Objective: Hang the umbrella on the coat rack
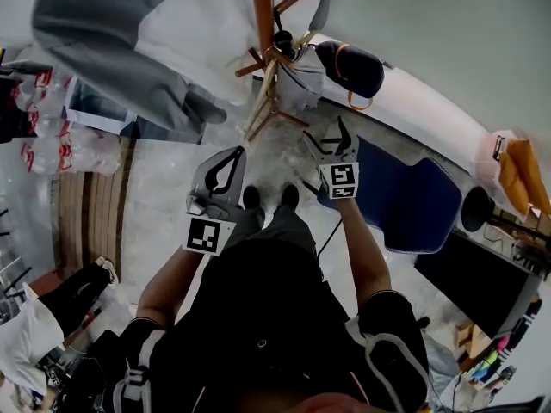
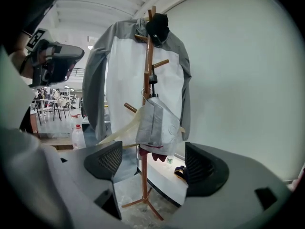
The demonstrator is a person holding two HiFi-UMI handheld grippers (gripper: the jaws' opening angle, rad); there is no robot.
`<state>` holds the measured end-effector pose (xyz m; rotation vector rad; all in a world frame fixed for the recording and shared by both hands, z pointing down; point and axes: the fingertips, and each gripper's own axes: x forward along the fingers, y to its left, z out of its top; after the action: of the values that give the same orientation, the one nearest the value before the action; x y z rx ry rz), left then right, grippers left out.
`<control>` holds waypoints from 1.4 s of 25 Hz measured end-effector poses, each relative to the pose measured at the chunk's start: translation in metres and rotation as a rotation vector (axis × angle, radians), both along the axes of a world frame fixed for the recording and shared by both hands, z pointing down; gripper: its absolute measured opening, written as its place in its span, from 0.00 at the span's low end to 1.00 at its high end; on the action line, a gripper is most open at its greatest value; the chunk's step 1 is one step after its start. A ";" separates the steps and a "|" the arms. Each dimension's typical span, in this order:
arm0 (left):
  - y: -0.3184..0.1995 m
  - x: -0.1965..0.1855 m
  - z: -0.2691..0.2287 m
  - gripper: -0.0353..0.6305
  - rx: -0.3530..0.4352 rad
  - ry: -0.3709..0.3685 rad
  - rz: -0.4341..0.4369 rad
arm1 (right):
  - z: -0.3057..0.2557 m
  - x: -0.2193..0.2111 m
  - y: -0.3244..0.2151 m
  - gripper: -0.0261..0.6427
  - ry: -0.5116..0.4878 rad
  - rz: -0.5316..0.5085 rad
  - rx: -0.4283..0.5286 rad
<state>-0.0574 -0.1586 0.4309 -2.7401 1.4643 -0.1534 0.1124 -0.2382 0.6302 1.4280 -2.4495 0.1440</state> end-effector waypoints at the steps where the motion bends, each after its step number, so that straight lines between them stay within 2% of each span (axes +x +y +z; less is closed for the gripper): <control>1: 0.000 0.001 -0.001 0.05 0.001 0.001 0.002 | -0.005 0.001 0.003 0.64 -0.003 -0.003 0.006; 8: 0.006 0.002 -0.003 0.05 0.015 0.001 0.017 | -0.048 -0.003 0.028 0.37 -0.011 -0.045 0.061; 14: 0.006 0.004 -0.003 0.05 0.023 0.006 0.016 | -0.076 0.002 0.040 0.22 -0.017 -0.022 0.058; 18: 0.005 0.004 -0.003 0.05 0.034 0.014 0.009 | -0.096 0.005 0.046 0.10 -0.032 0.001 0.092; 24: 0.006 0.001 0.001 0.05 0.026 0.009 -0.009 | -0.116 0.009 0.061 0.04 -0.040 0.035 0.078; 35: 0.009 -0.015 0.007 0.05 0.013 0.013 -0.068 | -0.159 0.019 0.089 0.04 -0.016 0.112 0.165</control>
<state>-0.0728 -0.1499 0.4383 -2.6878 1.5564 -0.1269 0.1311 -0.1490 0.4711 1.6393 -2.4430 -0.0241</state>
